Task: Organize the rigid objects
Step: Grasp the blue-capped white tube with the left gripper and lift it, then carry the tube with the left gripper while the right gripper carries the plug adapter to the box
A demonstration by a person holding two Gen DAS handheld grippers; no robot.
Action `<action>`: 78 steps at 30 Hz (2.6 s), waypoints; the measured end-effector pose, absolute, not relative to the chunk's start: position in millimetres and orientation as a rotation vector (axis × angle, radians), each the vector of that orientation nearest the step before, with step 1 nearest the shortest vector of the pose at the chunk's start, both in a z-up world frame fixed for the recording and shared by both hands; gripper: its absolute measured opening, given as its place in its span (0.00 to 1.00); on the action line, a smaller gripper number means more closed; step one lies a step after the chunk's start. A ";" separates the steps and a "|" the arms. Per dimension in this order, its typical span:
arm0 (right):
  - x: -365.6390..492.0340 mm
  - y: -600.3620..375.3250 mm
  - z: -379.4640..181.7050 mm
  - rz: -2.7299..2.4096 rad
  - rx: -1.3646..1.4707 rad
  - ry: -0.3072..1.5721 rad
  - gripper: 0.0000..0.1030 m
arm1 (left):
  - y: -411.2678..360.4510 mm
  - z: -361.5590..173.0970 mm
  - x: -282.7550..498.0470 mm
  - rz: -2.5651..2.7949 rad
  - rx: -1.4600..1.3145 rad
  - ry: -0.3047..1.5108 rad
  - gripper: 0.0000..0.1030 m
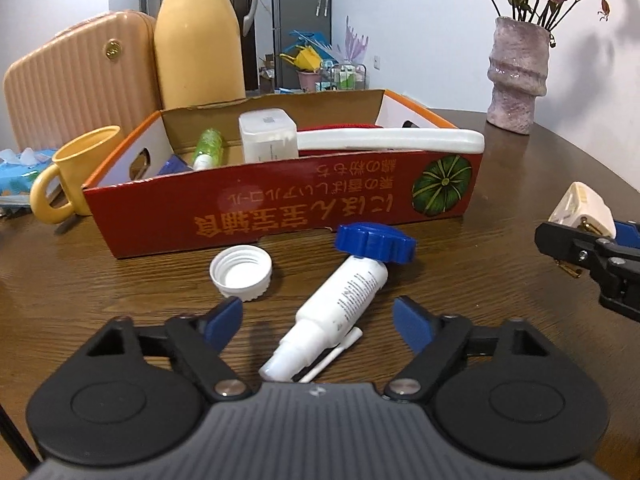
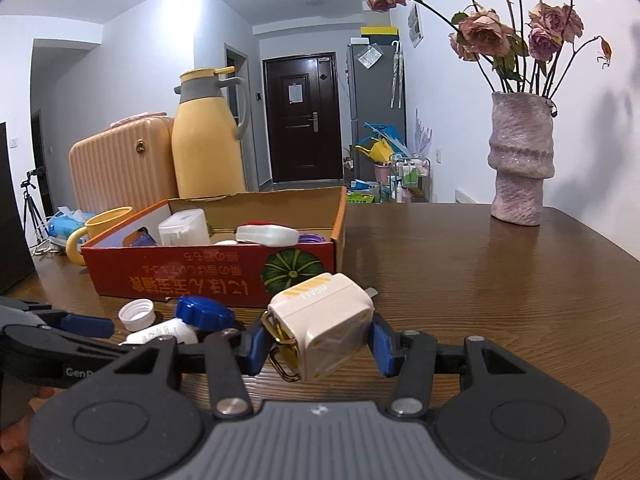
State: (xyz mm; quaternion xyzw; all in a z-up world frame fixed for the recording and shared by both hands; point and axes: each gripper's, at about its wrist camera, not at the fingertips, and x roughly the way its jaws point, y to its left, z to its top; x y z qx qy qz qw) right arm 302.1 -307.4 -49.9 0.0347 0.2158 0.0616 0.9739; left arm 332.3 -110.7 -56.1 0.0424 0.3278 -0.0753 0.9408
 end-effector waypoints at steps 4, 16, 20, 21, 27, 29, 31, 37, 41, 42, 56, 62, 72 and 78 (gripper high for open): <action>302.3 -310.1 -51.3 0.116 0.069 0.441 0.48 | -112.6 -58.8 338.2 -0.170 0.083 0.684 0.66; 305.5 -307.2 -56.1 0.117 0.053 0.454 0.48 | -116.0 -61.9 345.4 -0.255 0.078 0.714 0.27; 305.1 -305.5 -56.4 0.114 0.044 0.453 0.48 | -117.6 -58.8 338.9 -0.264 0.094 0.698 0.27; 304.9 -305.3 -56.5 0.113 0.045 0.452 0.48 | -117.5 -56.8 336.1 -0.266 0.094 0.688 0.27; 301.6 -305.4 -55.0 0.113 0.056 0.429 0.48 | -110.5 -41.5 319.7 -0.260 0.077 0.637 0.27; 299.4 -304.4 -53.7 0.115 0.063 0.419 0.49 | -105.1 -34.7 313.3 -0.252 0.057 0.615 0.27; 296.2 -301.7 -52.3 0.118 0.071 0.409 0.49 | -98.6 -27.1 305.9 -0.236 0.038 0.585 0.27; 286.0 -288.7 -45.6 0.144 0.101 0.374 0.49 | -84.9 -11.1 296.1 -0.210 -0.005 0.535 0.27; 283.0 -279.6 -39.7 0.156 0.117 0.355 0.48 | -78.6 -2.5 290.2 -0.203 -0.017 0.506 0.27; 282.5 -276.8 -37.7 0.159 0.119 0.351 0.49 | -77.0 0.1 288.9 -0.203 -0.021 0.498 0.27; 294.4 -256.0 -16.0 0.165 0.108 0.311 0.48 | -50.7 25.8 293.9 -0.152 -0.071 0.433 0.27; 306.9 -247.9 -9.2 0.170 0.099 0.294 0.48 | -43.7 35.9 305.6 -0.135 -0.092 0.410 0.27; 330.8 -241.6 -2.8 0.168 0.100 0.281 0.48 | -39.6 43.4 333.7 -0.112 -0.113 0.394 0.27; 347.8 -238.0 -0.1 0.167 0.100 0.271 0.48 | -39.0 46.2 352.8 -0.105 -0.136 0.389 0.27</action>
